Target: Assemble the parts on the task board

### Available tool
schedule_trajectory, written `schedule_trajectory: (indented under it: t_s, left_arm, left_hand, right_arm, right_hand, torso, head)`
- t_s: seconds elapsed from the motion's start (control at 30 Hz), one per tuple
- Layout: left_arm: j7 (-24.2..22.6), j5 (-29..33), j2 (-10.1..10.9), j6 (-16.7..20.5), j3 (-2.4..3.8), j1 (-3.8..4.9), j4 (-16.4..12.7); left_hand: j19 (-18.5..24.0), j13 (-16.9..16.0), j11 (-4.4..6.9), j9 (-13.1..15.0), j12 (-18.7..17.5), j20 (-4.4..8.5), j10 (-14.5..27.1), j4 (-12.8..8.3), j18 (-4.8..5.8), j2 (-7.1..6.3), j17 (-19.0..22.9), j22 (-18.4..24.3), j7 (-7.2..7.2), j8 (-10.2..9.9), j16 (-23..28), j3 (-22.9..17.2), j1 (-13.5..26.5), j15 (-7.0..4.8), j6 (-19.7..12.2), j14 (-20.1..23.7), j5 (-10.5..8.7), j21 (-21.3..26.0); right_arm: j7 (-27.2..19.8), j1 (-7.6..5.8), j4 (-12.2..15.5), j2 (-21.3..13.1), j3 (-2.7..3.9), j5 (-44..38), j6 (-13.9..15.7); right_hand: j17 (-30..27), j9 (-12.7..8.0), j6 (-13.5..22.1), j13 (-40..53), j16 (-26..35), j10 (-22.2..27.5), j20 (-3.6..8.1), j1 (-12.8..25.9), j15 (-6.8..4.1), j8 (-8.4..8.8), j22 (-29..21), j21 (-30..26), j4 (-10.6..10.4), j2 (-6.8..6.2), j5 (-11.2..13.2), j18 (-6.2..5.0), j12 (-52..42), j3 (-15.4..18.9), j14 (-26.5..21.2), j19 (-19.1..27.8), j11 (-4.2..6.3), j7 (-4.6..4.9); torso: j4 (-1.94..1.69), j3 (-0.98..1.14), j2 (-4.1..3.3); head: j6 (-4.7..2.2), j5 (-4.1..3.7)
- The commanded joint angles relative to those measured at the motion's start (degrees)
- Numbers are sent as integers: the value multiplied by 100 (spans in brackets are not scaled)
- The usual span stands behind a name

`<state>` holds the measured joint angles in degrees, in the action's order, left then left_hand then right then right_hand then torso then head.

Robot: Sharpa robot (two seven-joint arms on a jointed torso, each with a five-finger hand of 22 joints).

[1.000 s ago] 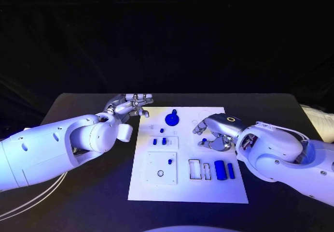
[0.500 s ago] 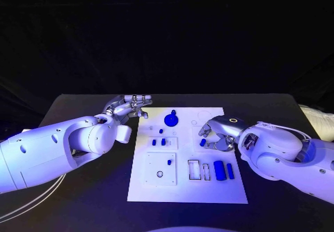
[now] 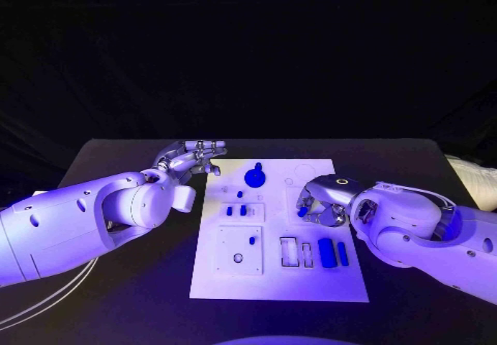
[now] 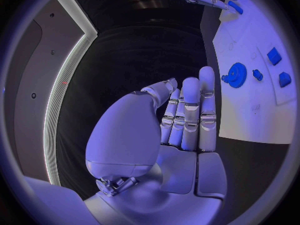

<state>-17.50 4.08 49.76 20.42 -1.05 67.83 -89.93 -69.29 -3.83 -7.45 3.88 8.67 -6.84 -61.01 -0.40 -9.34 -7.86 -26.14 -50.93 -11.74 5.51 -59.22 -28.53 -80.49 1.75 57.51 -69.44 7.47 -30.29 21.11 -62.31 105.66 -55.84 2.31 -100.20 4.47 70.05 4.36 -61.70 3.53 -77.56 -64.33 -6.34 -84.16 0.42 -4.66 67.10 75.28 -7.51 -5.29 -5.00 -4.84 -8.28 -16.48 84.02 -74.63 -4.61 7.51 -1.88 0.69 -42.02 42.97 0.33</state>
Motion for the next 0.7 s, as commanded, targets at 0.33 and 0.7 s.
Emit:
schedule_trajectory:
  t_s: [0.33, 0.7]
  left_arm:
    - [-25, -22, 8, -114, 3, 0, -15]
    - [-14, -22, 13, -117, 2, -1, -10]
  left_hand:
    - [41, 5, 3, -5, 38, -13, 24, -21, -95, -8, 7, -9, 0, -3, -40, 21, 32, 3, -44, 42, -7, 8]
    - [45, 4, 2, -3, 50, -17, 34, -23, -96, -4, 10, -10, 0, 3, -47, 26, 41, 5, -50, 44, -8, 7]
  right_arm:
    - [133, 55, -85, 99, -17, -165, -1]
    - [112, 60, 17, 75, -15, -223, 501]
  right_hand:
    - [24, 15, -172, 10, -42, -216, 30, 51, -62, -28, 76, 83, -77, 68, 74, -22, 32, -150, 246, -87, 32, -11]
    - [-22, 56, -395, 29, -24, -484, 74, -66, -115, -94, 460, 337, -32, 166, 158, 62, 57, -387, 242, -340, 97, -52]
  torso:
    - [1, 2, 2]
    - [3, 4, 11]
  head:
    - [14, 18]
    - [11, 11]
